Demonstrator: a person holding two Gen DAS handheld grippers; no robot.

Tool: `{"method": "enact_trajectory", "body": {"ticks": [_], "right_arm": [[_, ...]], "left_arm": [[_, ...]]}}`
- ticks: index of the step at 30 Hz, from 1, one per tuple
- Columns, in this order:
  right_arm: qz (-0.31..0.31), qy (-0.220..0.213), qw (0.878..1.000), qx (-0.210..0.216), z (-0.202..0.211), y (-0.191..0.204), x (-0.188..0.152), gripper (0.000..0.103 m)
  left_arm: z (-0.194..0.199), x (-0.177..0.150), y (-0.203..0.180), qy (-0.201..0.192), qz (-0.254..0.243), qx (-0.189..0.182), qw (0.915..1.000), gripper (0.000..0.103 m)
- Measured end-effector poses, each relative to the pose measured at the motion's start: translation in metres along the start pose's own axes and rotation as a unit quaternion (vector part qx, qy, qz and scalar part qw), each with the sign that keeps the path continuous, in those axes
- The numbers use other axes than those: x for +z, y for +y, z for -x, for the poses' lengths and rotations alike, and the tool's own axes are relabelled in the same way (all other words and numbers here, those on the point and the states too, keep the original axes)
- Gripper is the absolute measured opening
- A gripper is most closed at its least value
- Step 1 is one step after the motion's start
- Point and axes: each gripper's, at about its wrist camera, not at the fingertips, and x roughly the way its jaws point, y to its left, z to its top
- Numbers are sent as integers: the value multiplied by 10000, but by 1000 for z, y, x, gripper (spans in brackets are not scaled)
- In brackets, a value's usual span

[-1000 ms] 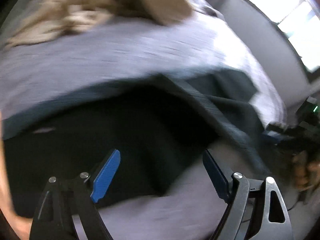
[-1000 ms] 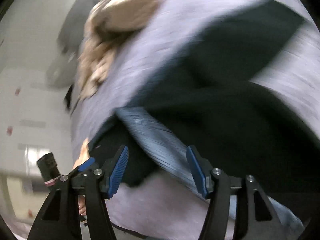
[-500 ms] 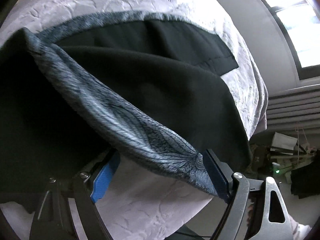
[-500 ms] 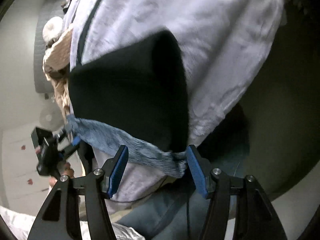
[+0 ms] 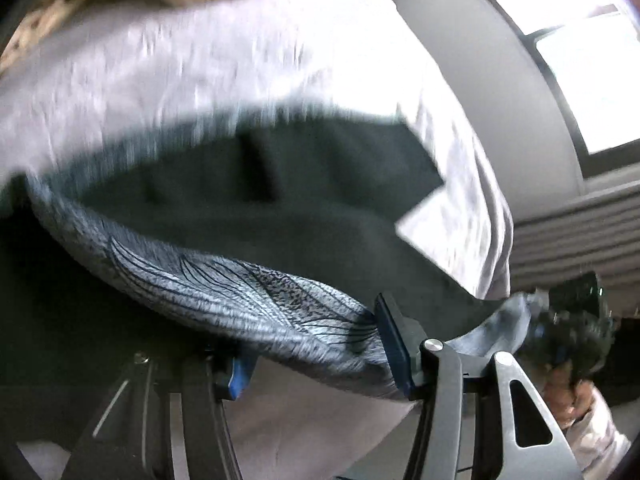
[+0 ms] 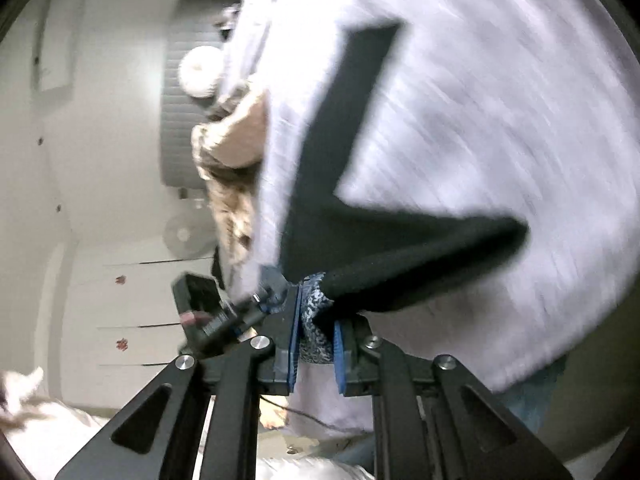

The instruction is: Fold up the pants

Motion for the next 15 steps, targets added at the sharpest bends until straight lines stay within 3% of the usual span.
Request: {"method": "enact_trajectory", "body": {"ticks": [2,3,4,10,14,15], "right_arm": [[128,5,9999,76,-5,18,40,15],[180,14,9998,78,-11,27,62,15],[217,27,9998,45,-14,32,79,15],[235,211,9979,-569,-63,43,191,16],[135,93,9931,-1160,-97,33,227,37],[215,60,9912,-1307,-104,35,233,55]], "left_arm": [[3,23,-2,-186,-58,197,9996,65],[3,35,-2,-261,-68,334,9991,80],[3,47,-1,-397,-67,446,9982,83],[4,98,5,-611,-197,971,9932,83],[27,104,17,-746,-210,1124,9906,83],[27,102,17,-773,-192,1177,9899,83]]}}
